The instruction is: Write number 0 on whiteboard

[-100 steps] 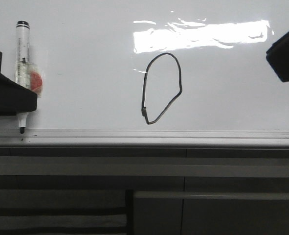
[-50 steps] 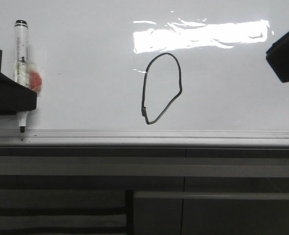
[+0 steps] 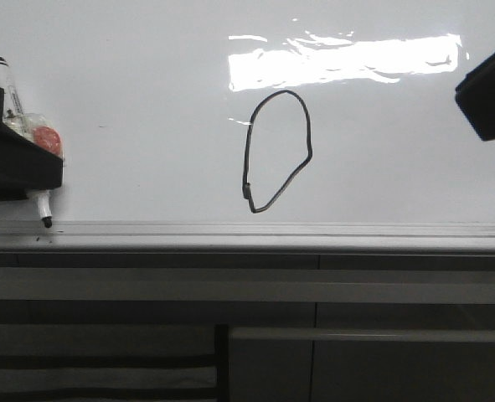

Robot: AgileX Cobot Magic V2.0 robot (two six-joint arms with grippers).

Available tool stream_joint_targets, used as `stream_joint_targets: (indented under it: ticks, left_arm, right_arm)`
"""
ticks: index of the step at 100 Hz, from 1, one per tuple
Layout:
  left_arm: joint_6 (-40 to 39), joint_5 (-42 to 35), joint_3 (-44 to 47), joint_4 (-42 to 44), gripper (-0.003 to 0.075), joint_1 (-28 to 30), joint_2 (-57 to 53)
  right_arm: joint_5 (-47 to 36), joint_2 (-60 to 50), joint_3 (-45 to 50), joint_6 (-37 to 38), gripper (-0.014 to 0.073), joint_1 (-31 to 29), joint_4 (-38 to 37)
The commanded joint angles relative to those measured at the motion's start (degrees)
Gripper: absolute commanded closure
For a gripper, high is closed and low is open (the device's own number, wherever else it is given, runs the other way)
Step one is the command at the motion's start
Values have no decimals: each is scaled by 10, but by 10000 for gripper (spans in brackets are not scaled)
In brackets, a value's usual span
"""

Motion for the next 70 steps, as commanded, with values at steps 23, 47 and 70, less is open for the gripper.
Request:
stream_joint_targets:
  ticks: [23,47,70]
  left_arm:
    - [-6,-10,-16,-17,447,3,-7]
    - [-7,-43,-16,6,411,3,-15]
    - [-11,-39,-16,72,414,3,-59]
  right_arm:
    - [-33,-3,-16,-2,662,1,9]
    - [-38,-12,-16,-2,662,1,9]
    - [-59,-71,-12,-2,662,1,2]
